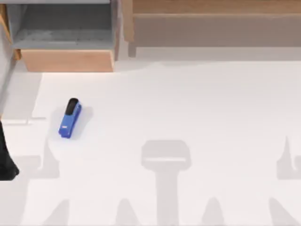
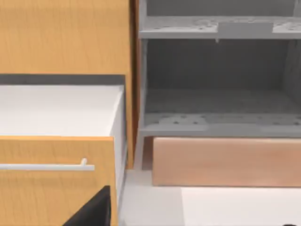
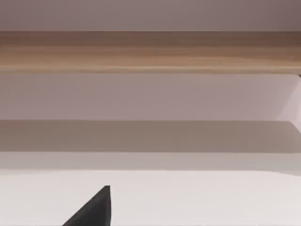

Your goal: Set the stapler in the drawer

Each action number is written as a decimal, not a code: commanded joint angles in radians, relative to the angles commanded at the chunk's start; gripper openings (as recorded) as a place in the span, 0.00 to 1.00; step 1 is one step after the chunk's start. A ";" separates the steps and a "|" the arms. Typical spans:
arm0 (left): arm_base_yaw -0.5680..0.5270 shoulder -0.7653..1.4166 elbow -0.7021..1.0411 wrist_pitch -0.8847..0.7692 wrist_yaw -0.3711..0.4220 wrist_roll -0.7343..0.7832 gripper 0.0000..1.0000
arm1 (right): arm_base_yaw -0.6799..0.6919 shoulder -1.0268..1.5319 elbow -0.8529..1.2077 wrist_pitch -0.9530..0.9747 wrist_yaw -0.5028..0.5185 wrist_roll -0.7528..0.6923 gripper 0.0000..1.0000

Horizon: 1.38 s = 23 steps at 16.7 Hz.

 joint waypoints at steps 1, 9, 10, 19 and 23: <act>0.000 0.000 0.000 0.000 0.000 0.000 1.00 | 0.000 0.000 0.000 0.000 0.000 0.000 1.00; -0.043 0.292 0.275 -0.176 0.001 -0.013 1.00 | 0.000 0.000 0.000 0.000 0.000 0.000 1.00; -0.054 0.377 0.345 -0.221 0.001 -0.015 1.00 | 0.000 0.000 0.000 0.000 0.000 0.000 1.00; -0.163 1.384 1.050 -0.708 -0.004 -0.038 1.00 | 0.000 0.000 0.000 0.000 0.000 0.000 1.00; -0.207 1.768 1.330 -0.900 -0.005 -0.048 1.00 | 0.000 0.000 0.000 0.000 0.000 0.000 1.00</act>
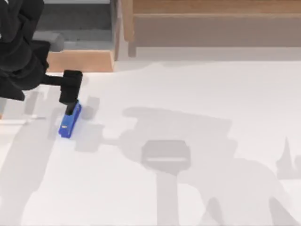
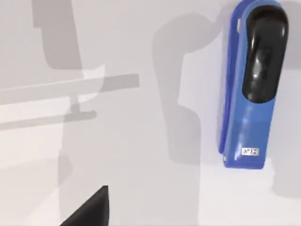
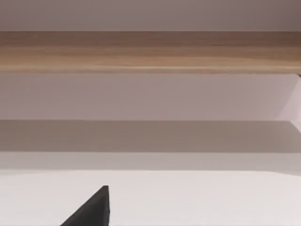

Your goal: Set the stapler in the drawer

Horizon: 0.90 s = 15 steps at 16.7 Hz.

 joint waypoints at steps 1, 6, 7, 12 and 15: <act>-0.009 0.076 0.061 -0.039 0.000 -0.002 1.00 | 0.000 0.000 0.000 0.000 0.000 0.000 1.00; -0.043 0.329 0.288 -0.169 0.003 -0.011 1.00 | 0.000 0.000 0.000 0.000 0.000 0.000 1.00; -0.046 0.354 0.311 -0.180 0.004 -0.012 1.00 | 0.000 0.000 0.000 0.000 0.000 0.000 1.00; -0.049 0.373 0.330 -0.189 0.004 -0.013 1.00 | 0.000 0.000 0.000 0.000 0.000 0.000 1.00; -0.046 0.378 0.316 -0.171 0.004 -0.010 1.00 | 0.000 0.000 0.000 0.000 0.000 0.000 1.00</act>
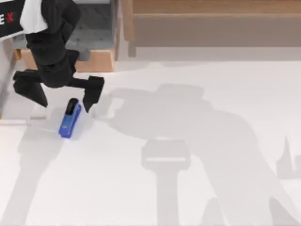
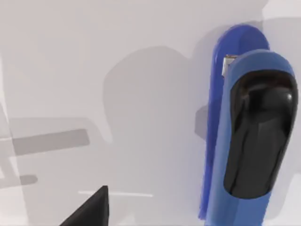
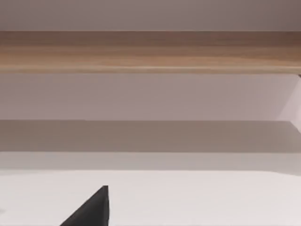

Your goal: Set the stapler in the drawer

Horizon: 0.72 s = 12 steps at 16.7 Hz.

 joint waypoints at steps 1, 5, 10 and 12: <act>0.000 0.007 -0.012 0.019 0.000 0.000 1.00 | 0.000 0.000 0.000 0.000 0.000 0.000 1.00; -0.001 0.047 -0.074 0.121 0.000 -0.001 1.00 | 0.000 0.000 0.000 0.000 0.000 0.000 1.00; -0.001 0.059 -0.092 0.151 0.001 -0.001 1.00 | 0.000 0.000 0.000 0.000 0.000 0.000 1.00; -0.001 0.059 -0.092 0.151 0.001 -0.001 0.85 | 0.000 0.000 0.000 0.000 0.000 0.000 1.00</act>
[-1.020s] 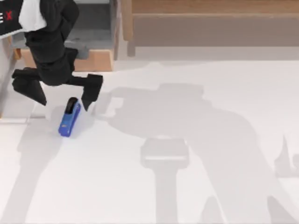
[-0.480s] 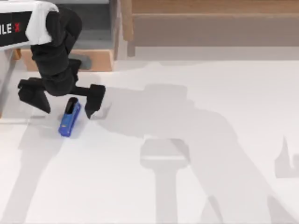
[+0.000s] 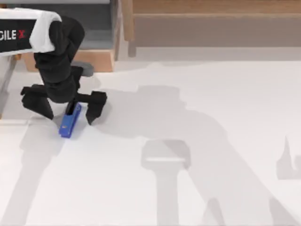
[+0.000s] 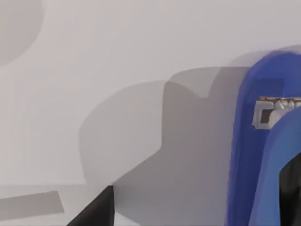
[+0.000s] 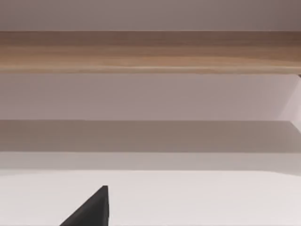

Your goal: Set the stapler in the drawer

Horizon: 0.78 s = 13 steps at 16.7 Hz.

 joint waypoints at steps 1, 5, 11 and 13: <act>0.000 0.000 0.000 0.000 0.000 0.000 0.77 | 0.000 0.000 0.000 0.000 0.000 0.000 1.00; 0.000 0.000 0.000 0.000 0.000 0.000 0.47 | 0.000 0.000 0.000 0.000 0.000 0.000 1.00; 0.000 0.000 0.000 0.000 0.000 0.000 0.02 | 0.000 0.000 0.000 0.000 0.000 0.000 1.00; 0.000 0.000 0.000 0.000 0.000 0.000 0.00 | 0.000 0.000 0.000 0.000 0.000 0.000 1.00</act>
